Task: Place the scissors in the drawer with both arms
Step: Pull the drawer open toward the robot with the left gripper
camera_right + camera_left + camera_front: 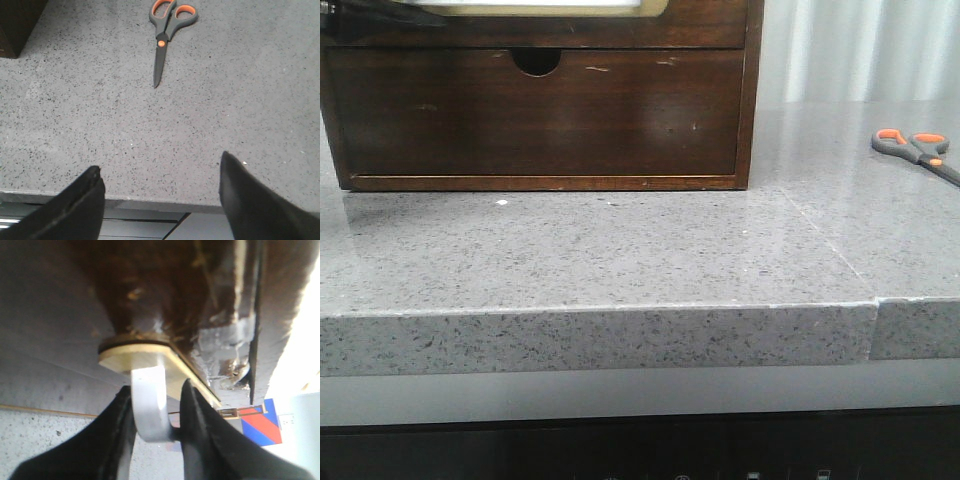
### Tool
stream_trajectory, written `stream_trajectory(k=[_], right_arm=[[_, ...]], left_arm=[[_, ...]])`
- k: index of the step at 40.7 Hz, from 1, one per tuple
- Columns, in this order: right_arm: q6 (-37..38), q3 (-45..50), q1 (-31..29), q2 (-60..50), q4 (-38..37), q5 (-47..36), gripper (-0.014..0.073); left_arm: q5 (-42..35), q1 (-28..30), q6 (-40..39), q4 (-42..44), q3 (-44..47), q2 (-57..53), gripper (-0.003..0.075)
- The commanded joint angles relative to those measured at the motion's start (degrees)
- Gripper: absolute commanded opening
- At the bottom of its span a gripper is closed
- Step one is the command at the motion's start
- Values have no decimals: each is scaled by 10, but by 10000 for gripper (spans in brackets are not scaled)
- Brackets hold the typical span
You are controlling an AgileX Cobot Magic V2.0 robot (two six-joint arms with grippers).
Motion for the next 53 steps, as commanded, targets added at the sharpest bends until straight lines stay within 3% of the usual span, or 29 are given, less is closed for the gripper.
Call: stream_trajectory(k=[1, 18, 26, 30, 39, 53], right_arm=[[-4, -16, 1, 6, -10, -36, 512], [-4, -16, 1, 6, -10, -36, 512], [-4, -16, 1, 6, -10, -36, 512], [-4, -16, 1, 6, -10, -36, 512], [-4, -16, 1, 6, -10, -36, 512], [-4, -16, 1, 6, -10, -36, 512]], left_arm=[[59, -2, 27, -34, -3, -33, 83], [87, -2, 44, -34, 198, -238, 83], [46, -2, 44, -33, 264, -330, 95], [44, -2, 44, -30, 270, -340, 162], [41, -2, 44, -25, 270, -339, 463], [29, -1, 14, 76, 269, -413, 484]])
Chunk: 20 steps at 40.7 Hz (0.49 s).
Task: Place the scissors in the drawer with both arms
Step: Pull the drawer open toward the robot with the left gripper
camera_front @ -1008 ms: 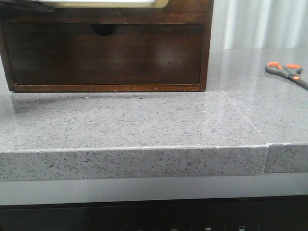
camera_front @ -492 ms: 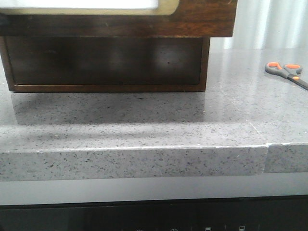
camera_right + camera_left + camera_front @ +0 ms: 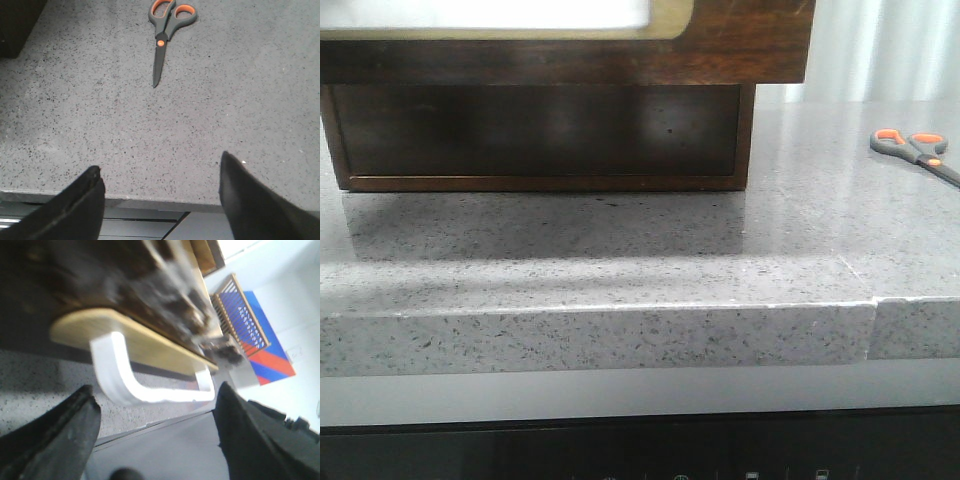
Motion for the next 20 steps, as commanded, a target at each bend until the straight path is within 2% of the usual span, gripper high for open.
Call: stream_trajectory(k=[1, 9, 14, 20], right_arm=[[-3, -16, 1, 6, -10, -36, 512], [-3, -16, 1, 6, -10, -36, 512], [-3, -16, 1, 6, -10, -36, 512], [-3, -16, 1, 6, -10, -36, 512]], left_arm=[[8, -3, -29, 10, -16, -43, 484], [-55, -3, -145, 160, -27, -136, 484], [-73, -3, -270, 359, -84, -181, 484], [-44, -3, -393, 608, -180, -196, 484]])
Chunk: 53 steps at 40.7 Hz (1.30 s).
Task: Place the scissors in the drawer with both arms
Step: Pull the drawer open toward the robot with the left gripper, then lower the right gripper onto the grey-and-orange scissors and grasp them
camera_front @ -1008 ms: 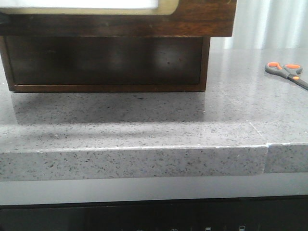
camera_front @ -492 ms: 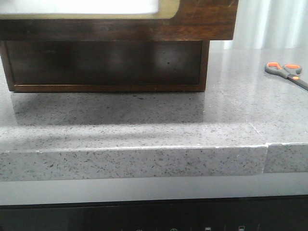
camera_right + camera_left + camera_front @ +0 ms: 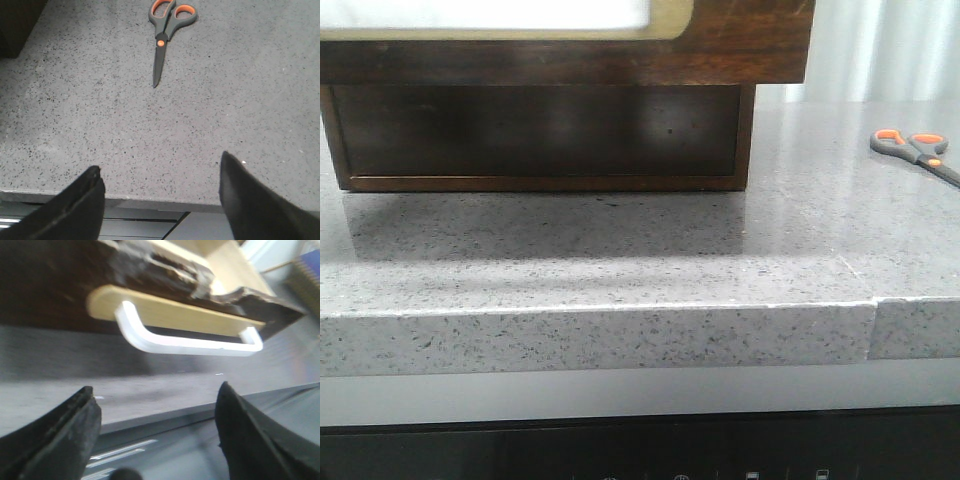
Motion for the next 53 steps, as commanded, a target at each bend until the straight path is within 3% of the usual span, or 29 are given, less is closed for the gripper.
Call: stream_trajectory(k=[1, 8, 14, 34, 43, 53], right_arm=[[-3, -16, 1, 6, -10, -36, 512], [-3, -16, 1, 6, -10, -36, 512], [-3, -16, 1, 6, -10, -36, 512], [-3, -16, 1, 6, -10, -36, 512], [-3, -16, 1, 6, -4, -73, 512], [6, -28, -3, 31, -4, -70, 512]], left_arm=[[7, -3, -89, 154, -88, -3, 484], [37, -3, -121, 358, -175, -3, 484], [27, -11, -121, 428, -201, -3, 483], [-74, -265, -121, 429, -201, -2, 482], [-72, -312, -121, 424, -201, -2, 482], [-46, -314, -122, 400, -201, -2, 482]])
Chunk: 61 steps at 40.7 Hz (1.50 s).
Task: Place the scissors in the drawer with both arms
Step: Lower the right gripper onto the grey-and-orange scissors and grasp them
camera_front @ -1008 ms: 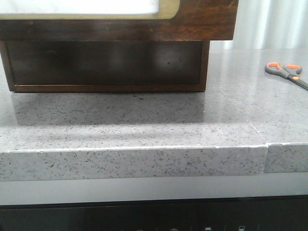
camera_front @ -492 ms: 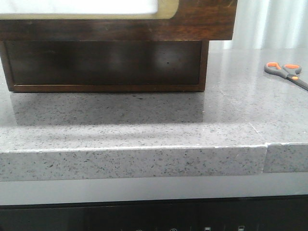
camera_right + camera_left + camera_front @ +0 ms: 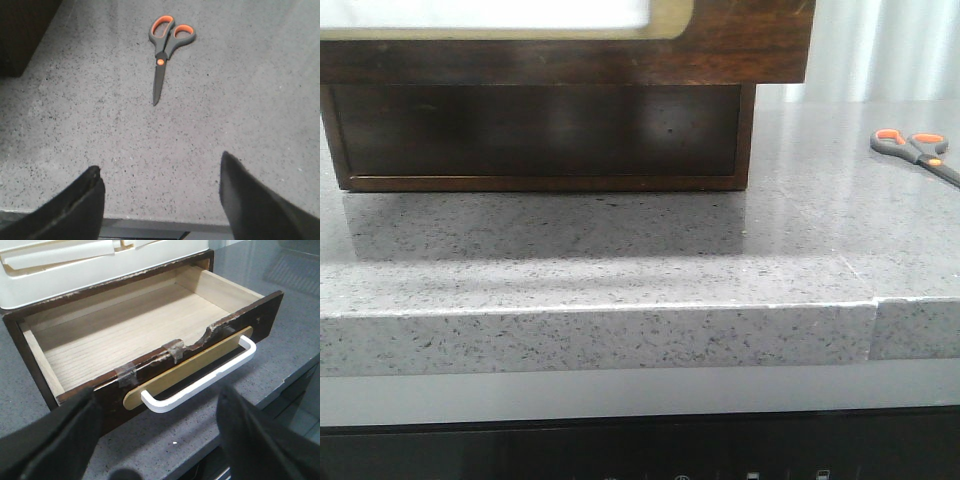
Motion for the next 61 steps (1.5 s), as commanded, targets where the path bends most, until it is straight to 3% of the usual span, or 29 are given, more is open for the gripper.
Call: stream_trajectory(k=[1, 18, 31, 48, 61], right_arm=[[6, -31, -3, 32, -4, -28, 512], [17, -183, -56, 300, 7, 50, 512], [-63, -351, -58, 492, 80, 108, 512], [-68, -527, -58, 684, 92, 154, 511], [-68, -584, -58, 752, 92, 168, 339]], left_arm=[[-29, -5, -7, -20, -19, 5, 482], [-27, -5, -7, -33, -19, 5, 482], [-27, -5, -7, -33, -19, 5, 482], [-27, -5, -7, -33, -19, 5, 482], [-27, -5, -7, -33, -19, 5, 482]])
